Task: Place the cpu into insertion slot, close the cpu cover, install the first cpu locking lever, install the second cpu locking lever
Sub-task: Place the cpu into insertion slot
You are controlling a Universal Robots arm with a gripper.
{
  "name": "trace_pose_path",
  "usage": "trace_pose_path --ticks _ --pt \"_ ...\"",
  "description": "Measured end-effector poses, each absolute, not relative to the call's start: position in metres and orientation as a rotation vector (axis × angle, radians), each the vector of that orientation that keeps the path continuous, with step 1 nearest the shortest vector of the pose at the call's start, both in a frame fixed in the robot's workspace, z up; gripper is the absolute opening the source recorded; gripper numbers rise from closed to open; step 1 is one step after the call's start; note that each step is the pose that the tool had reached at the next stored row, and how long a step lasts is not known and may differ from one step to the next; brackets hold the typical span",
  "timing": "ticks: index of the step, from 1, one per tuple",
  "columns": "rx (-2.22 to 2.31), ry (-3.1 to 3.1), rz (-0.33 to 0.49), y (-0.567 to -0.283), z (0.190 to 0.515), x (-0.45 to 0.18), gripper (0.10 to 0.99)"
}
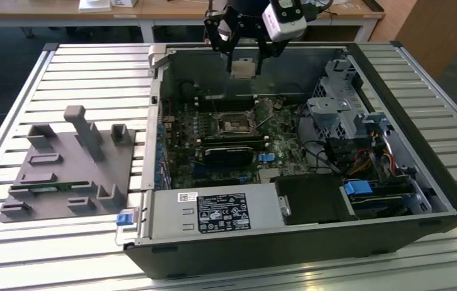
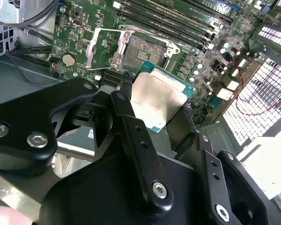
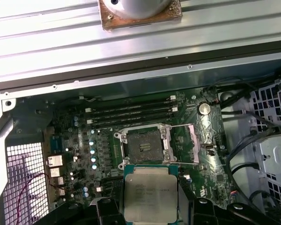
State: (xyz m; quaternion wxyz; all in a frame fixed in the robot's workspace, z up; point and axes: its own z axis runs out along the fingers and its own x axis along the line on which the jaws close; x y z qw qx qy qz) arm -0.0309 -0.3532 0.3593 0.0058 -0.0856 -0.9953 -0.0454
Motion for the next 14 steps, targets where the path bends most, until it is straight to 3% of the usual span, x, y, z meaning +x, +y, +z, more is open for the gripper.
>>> trace_pose_path --ticks 14 --pt "-0.33 -3.111 -0.142 -0.3532 0.3591 -0.0309 0.541"
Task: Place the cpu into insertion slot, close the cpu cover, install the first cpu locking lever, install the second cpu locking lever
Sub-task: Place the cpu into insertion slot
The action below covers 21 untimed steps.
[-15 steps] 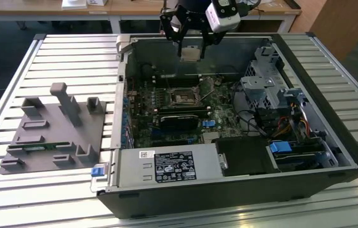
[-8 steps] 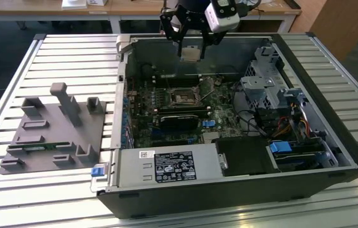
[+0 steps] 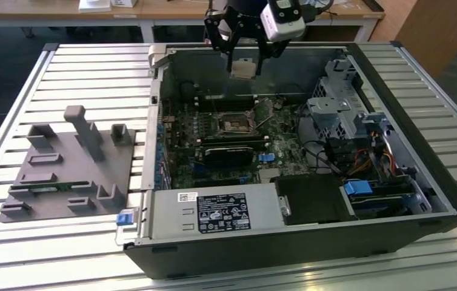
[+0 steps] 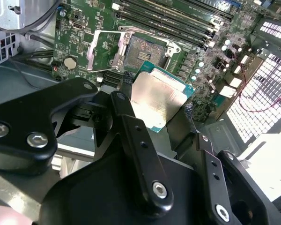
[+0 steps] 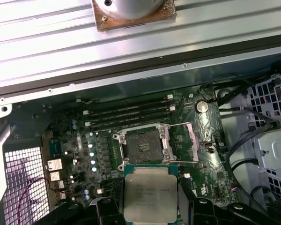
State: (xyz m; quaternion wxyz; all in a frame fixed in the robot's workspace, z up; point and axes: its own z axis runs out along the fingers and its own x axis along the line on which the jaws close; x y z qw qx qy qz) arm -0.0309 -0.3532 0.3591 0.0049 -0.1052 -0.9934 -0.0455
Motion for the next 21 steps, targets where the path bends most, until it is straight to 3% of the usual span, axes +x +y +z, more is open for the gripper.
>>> trace_pose_path --ticks 21 --pt "-0.42 -3.103 -0.143 -0.3532 0.3588 -0.0309 0.541"
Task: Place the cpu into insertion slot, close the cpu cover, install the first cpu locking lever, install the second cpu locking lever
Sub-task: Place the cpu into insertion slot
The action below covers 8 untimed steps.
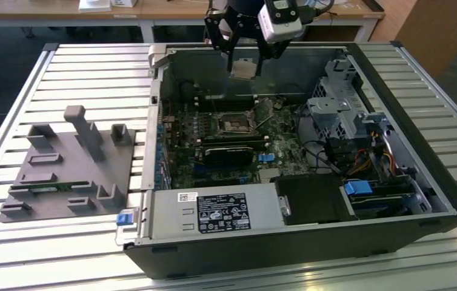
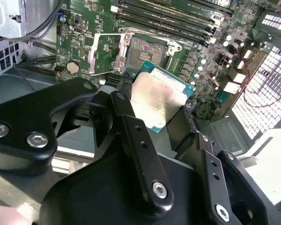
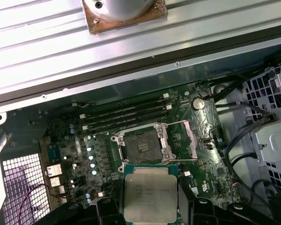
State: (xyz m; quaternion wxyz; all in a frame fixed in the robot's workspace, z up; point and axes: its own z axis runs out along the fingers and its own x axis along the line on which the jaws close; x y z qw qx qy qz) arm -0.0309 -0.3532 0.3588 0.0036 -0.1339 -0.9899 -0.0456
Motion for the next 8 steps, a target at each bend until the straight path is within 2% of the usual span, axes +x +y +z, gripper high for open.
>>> trace_pose_path --ticks 8 --pt "-0.466 -3.098 -0.143 -0.3532 0.3586 -0.0309 0.541"
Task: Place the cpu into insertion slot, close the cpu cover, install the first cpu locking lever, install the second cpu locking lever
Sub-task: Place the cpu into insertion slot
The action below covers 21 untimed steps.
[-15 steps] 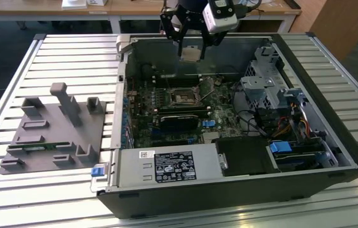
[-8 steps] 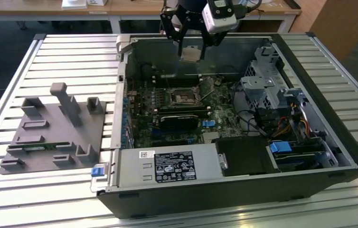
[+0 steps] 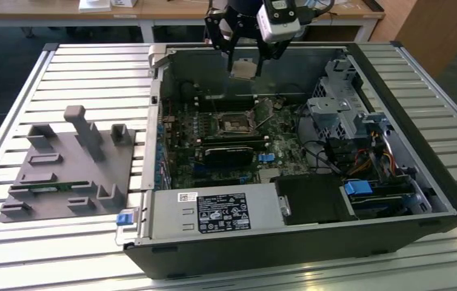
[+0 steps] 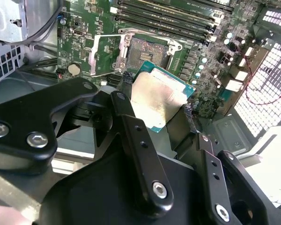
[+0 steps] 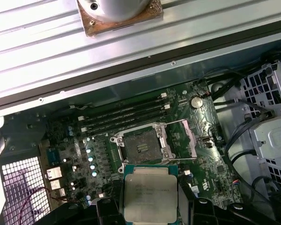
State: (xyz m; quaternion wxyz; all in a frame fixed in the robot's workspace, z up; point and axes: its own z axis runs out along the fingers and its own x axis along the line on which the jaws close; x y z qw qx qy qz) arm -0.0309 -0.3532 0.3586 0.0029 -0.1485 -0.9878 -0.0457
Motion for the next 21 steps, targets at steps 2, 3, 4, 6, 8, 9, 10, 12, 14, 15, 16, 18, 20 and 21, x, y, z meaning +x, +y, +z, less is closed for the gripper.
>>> trace_pose_path --ticks 2,3,4,6,8,9,10,12,14,15,16,18,20,21 --pt "-0.479 -3.096 -0.143 -0.3531 0.3586 -0.0309 0.541" --pt "-0.485 -3.095 -0.143 -0.3531 0.3586 -0.0309 0.541" --pt "-0.492 -3.094 -0.143 -0.3531 0.3586 -0.0309 0.541" --pt "-0.504 -3.093 -0.143 -0.3531 0.3586 -0.0309 0.541" --pt "-0.517 -3.091 -0.143 -0.3531 0.3586 -0.0309 0.541" --pt "-0.524 -3.09 -0.143 -0.3531 0.3586 -0.0309 0.541" --pt "-0.531 -3.089 -0.143 -0.3531 0.3585 -0.0309 0.541" --pt "-0.548 -3.087 -0.144 -0.3531 0.3585 -0.0309 0.541" --pt "-0.564 -3.084 -0.144 -0.3531 0.3585 -0.0309 0.541" --pt "-0.572 -3.083 -0.144 -0.3531 0.3585 -0.0309 0.541" --pt "-0.579 -3.082 -0.144 -0.3531 0.3585 -0.0309 0.541" --pt "-0.592 -3.08 -0.144 -0.353 0.3585 -0.0309 0.541" --pt "-0.604 -3.078 -0.144 -0.353 0.3585 -0.0309 0.541" --pt "-0.611 -3.077 -0.144 -0.353 0.3585 -0.0309 0.541"
